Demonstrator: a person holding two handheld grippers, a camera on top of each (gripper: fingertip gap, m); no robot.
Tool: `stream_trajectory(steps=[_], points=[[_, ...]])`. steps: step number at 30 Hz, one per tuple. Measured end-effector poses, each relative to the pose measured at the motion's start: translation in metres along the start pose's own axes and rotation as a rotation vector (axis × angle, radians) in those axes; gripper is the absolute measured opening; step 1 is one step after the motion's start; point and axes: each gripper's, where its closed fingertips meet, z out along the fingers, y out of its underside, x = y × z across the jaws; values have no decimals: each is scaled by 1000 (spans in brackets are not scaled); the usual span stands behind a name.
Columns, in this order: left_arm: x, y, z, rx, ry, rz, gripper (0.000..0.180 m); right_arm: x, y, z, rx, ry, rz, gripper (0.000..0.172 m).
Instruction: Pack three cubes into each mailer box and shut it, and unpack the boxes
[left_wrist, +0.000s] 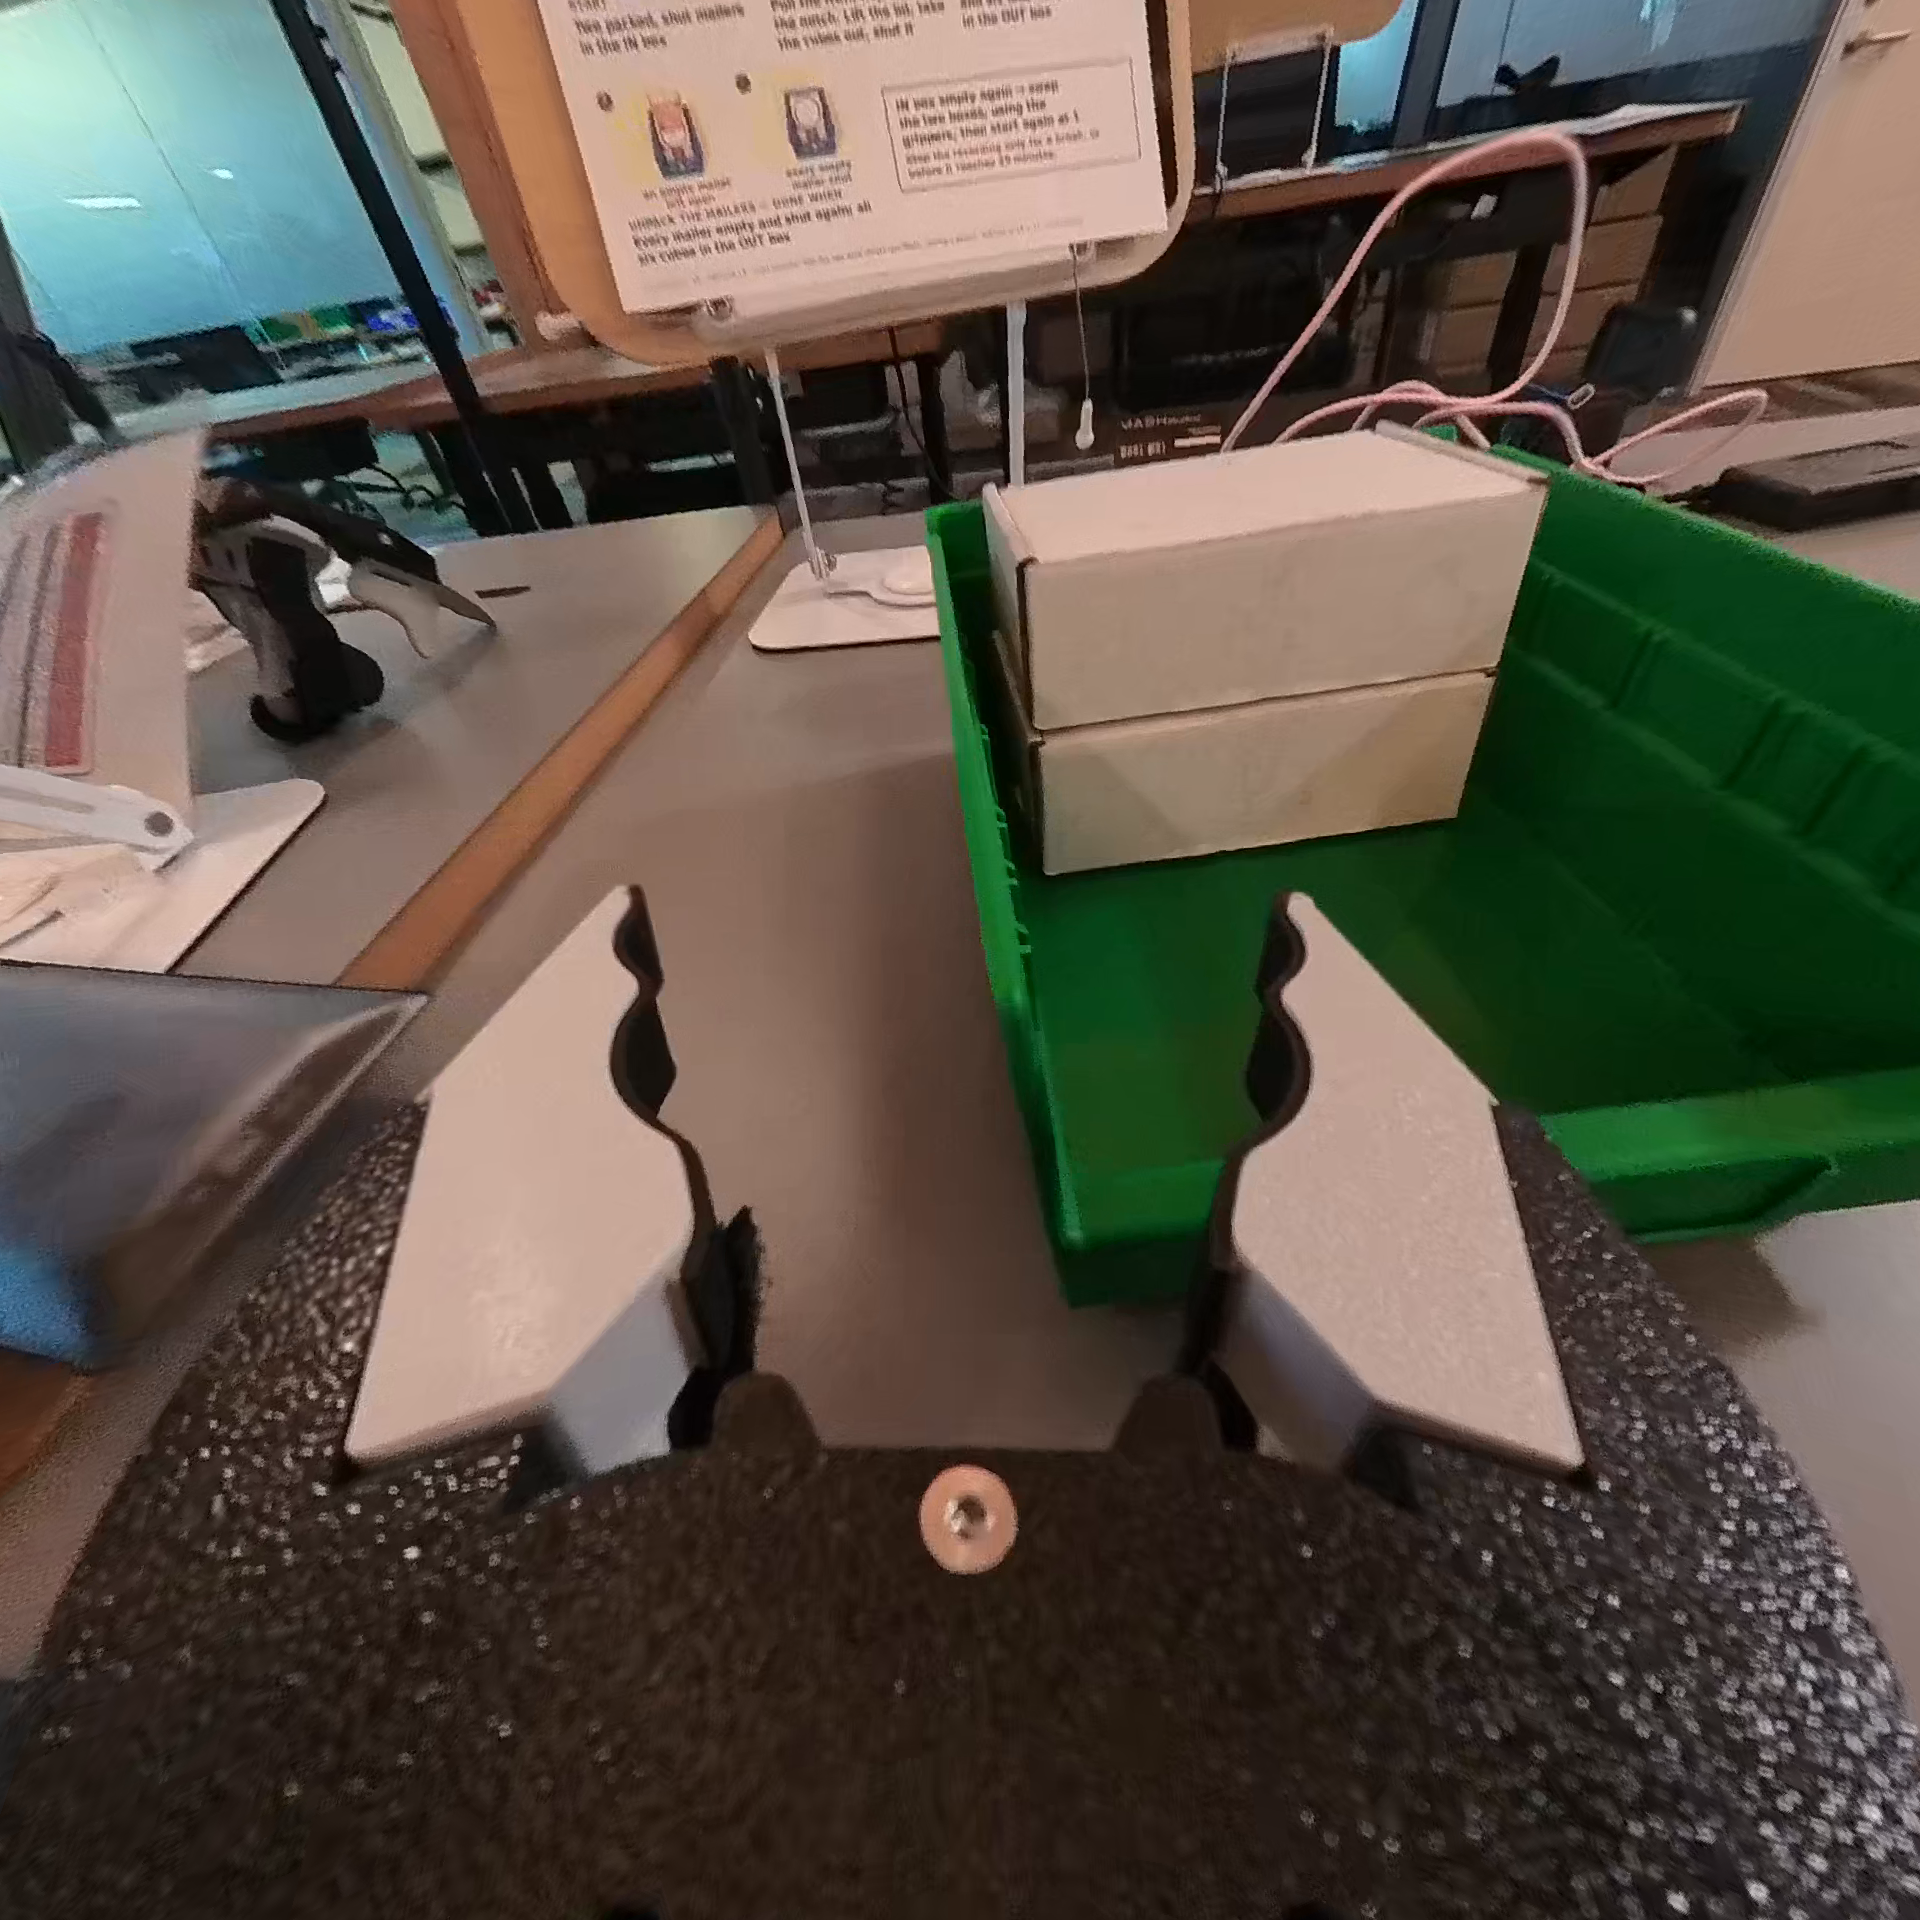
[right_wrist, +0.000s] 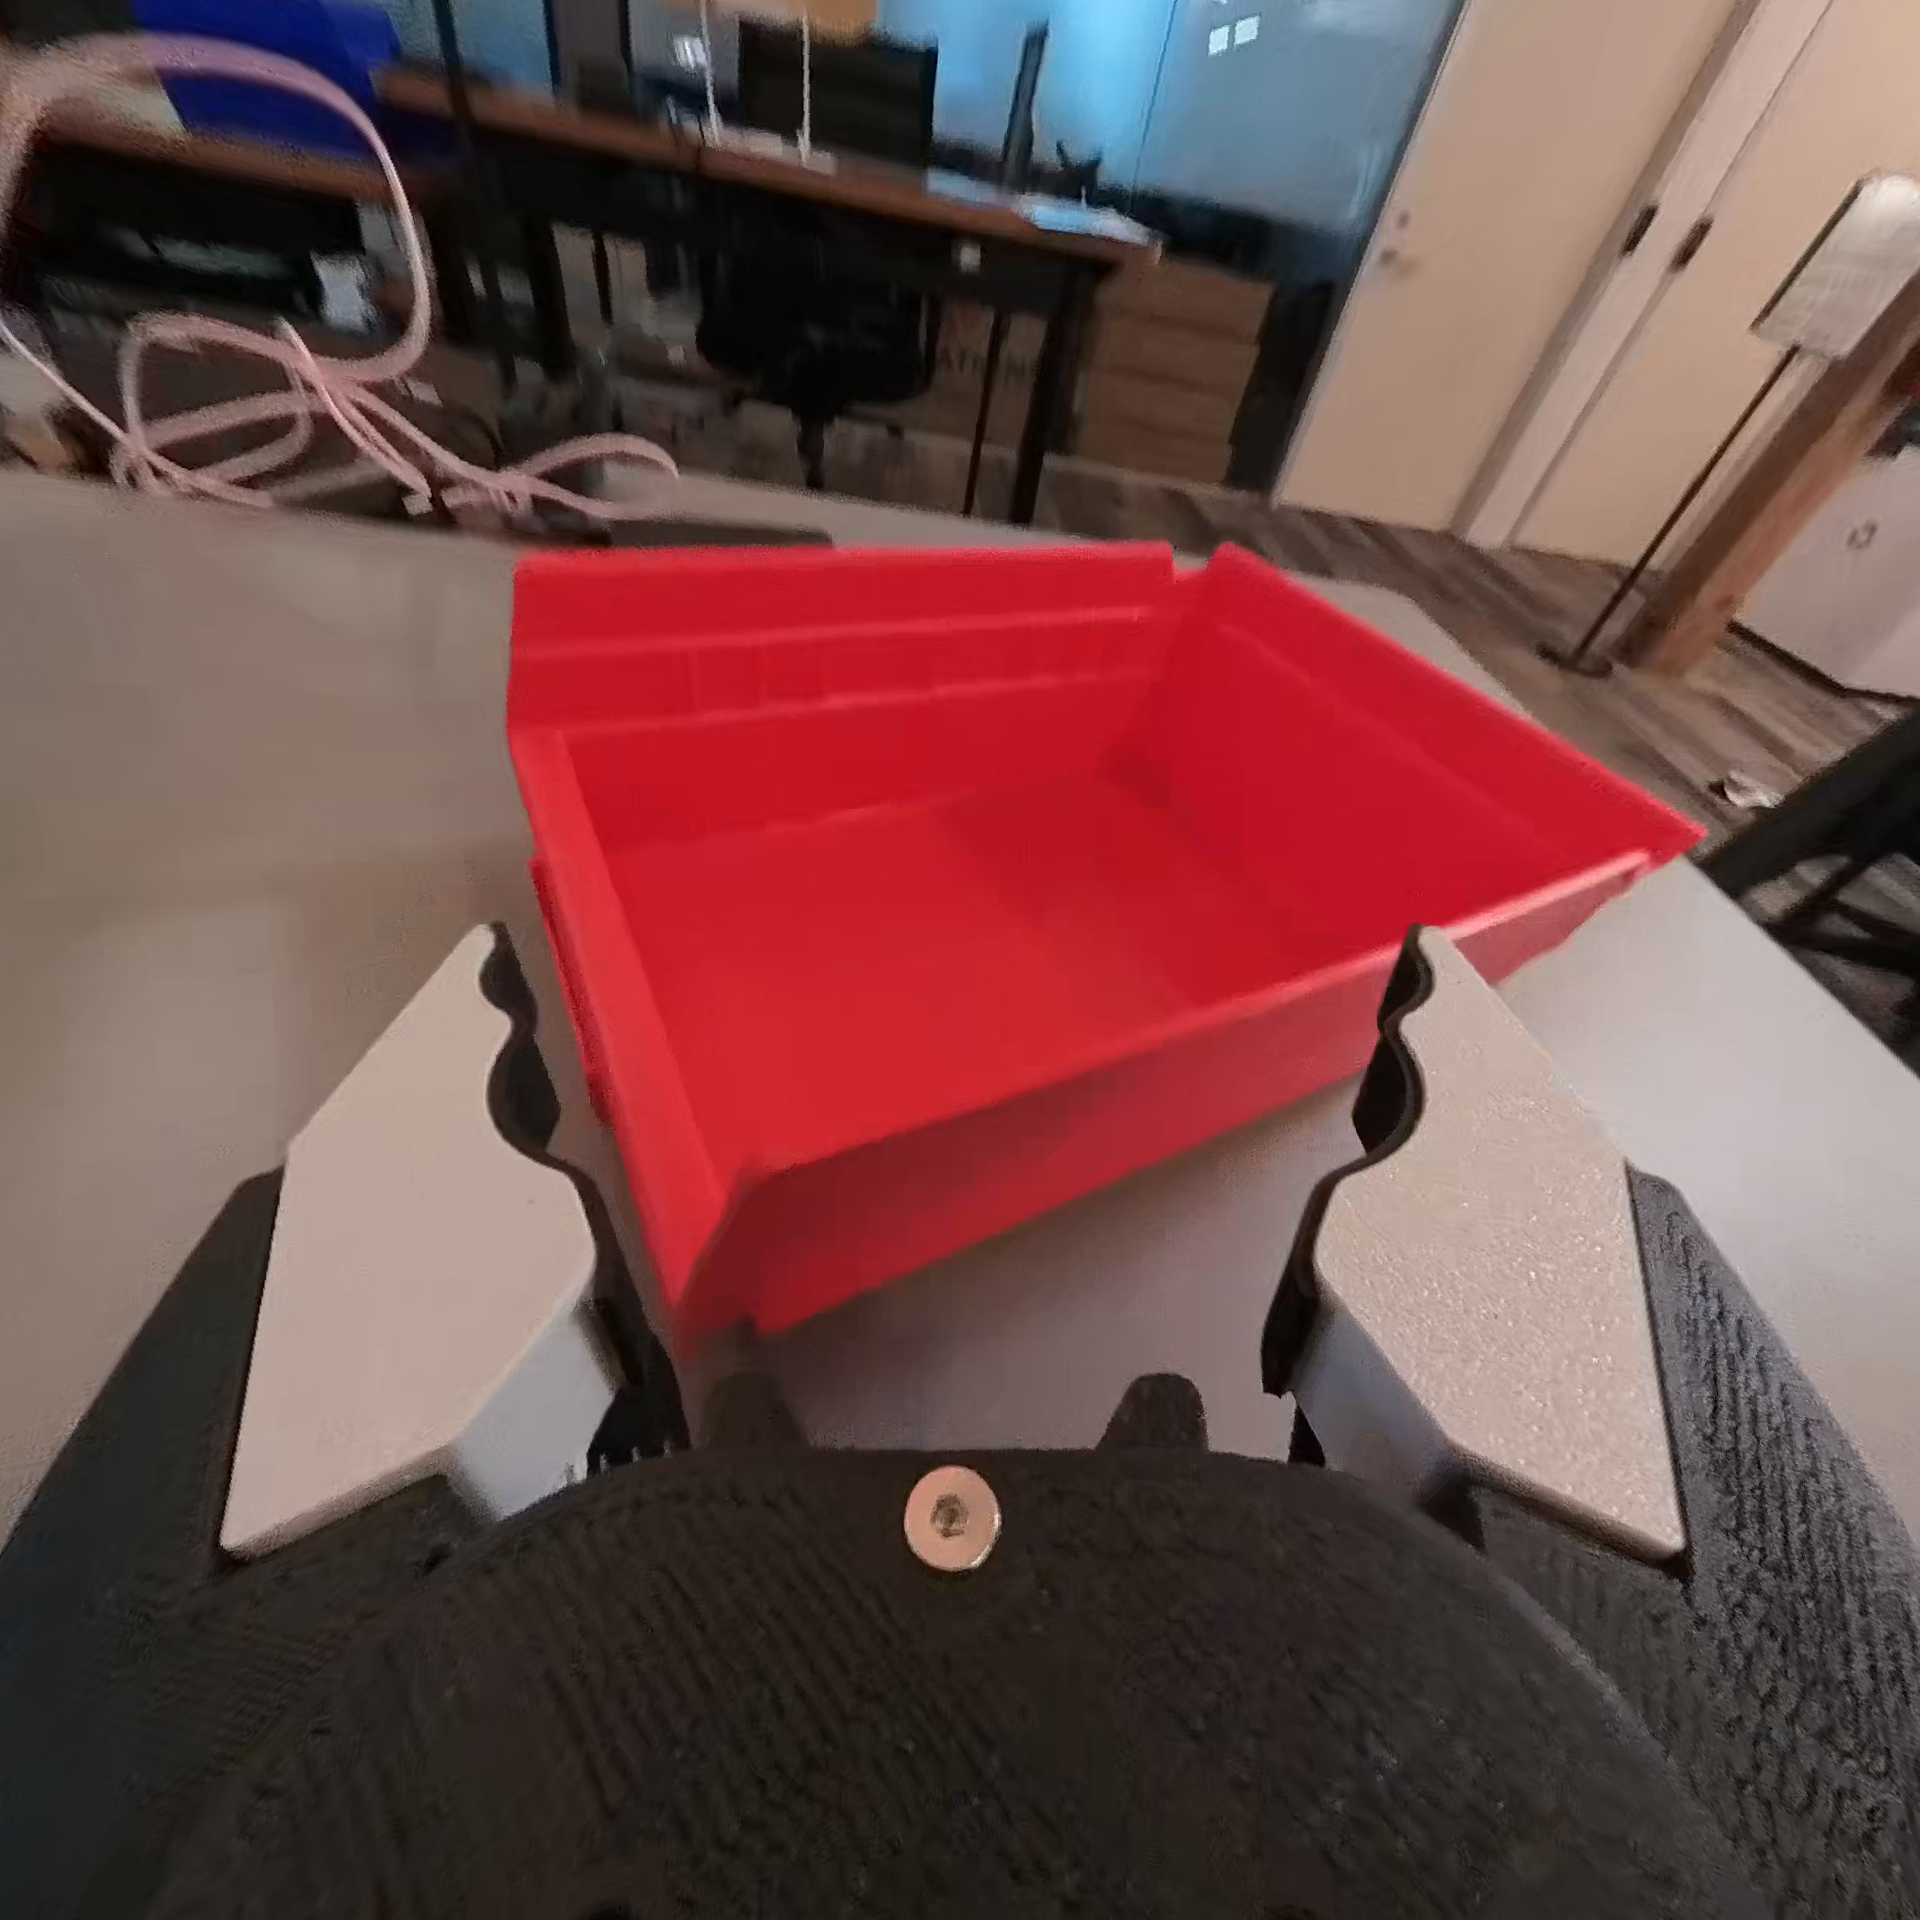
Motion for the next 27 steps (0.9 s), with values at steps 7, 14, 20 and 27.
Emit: stream_trajectory(steps=[7,14,20,27], points=[[-20,19,7,-73,-107,53,90,9,51,9,-202,-38,38,135],[-27,28,9,-80,-67,-25,77,62,66,-2,-218,38,62,78],[-39,28,18,-90,-103,129,43,137,84,-3,-222,175,137,43],[-76,-13,30,-2,-251,333,46,171,44,-31,-33,264,143,60]])
